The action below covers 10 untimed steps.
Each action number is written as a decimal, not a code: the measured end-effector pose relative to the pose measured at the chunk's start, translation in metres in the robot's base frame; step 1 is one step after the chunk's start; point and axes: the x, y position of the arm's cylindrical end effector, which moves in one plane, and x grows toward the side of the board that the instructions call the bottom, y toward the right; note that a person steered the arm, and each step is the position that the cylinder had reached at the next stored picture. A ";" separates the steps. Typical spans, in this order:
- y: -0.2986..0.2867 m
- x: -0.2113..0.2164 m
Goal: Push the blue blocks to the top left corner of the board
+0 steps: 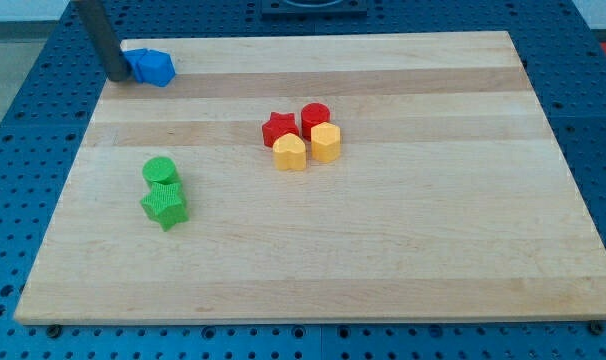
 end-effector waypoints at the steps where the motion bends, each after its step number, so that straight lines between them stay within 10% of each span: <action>1: 0.000 -0.020; 5: 0.053 0.048; 10: 0.084 -0.006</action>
